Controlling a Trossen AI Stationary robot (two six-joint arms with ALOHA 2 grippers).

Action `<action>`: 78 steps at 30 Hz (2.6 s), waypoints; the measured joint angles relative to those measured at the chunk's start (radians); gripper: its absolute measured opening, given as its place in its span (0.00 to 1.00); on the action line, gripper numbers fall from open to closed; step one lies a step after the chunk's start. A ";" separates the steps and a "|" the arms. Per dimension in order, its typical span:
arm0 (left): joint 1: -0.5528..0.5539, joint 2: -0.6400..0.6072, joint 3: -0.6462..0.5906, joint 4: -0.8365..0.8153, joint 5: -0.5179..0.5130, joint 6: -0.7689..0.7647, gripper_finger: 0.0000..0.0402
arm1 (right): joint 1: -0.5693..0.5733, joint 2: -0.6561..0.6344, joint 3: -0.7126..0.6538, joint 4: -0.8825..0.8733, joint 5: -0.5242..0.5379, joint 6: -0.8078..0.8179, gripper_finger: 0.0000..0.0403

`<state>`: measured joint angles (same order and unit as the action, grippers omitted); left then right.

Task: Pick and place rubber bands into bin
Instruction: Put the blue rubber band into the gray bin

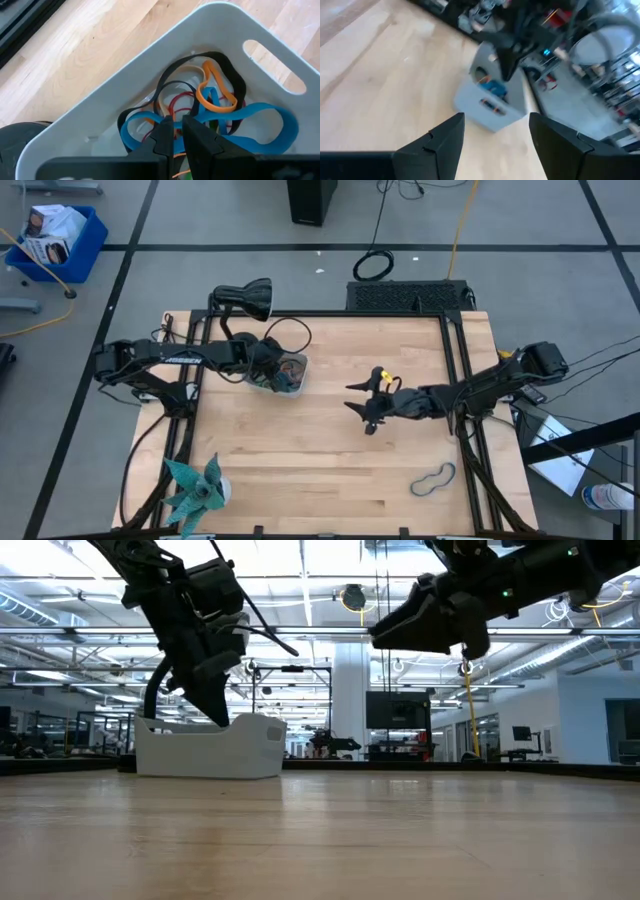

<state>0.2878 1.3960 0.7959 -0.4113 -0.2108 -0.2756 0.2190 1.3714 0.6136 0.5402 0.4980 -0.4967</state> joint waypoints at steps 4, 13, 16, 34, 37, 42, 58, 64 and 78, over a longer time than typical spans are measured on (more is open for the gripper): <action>0.000 0.000 0.000 -0.003 0.000 0.000 0.12 | 0.028 -0.035 0.000 -0.143 -0.001 0.076 0.55; 0.000 0.000 0.000 -0.003 0.000 0.007 0.12 | 0.096 -0.236 0.000 -0.469 -0.198 0.365 0.54; 0.000 0.000 0.000 0.002 0.000 0.012 0.12 | 0.116 -0.294 0.000 -0.583 -0.269 0.407 0.54; 0.000 0.000 0.000 0.067 0.000 0.045 0.12 | 0.381 -0.283 0.154 -1.095 -0.447 0.905 0.54; 0.000 0.000 0.000 0.085 0.000 0.045 0.12 | 0.435 -0.236 0.154 -1.138 -0.444 0.964 0.54; 0.000 0.000 0.000 0.104 -0.001 0.074 0.12 | 0.497 -0.145 0.154 -1.147 -0.444 1.070 0.54; 0.000 0.000 0.000 0.129 -0.001 0.090 0.12 | 0.671 0.004 0.154 -1.134 -0.443 1.401 0.55; 0.000 0.000 0.000 0.129 -0.001 0.090 0.12 | 0.680 0.076 0.154 -1.135 -0.445 1.393 0.54; 0.000 0.000 0.000 0.129 -0.001 0.089 0.12 | 0.680 0.128 0.153 -1.133 -0.446 1.419 0.54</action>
<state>0.2878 1.3961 0.7959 -0.2821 -0.2115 -0.1864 0.8987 1.4990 0.7670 -0.5932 0.0521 0.9223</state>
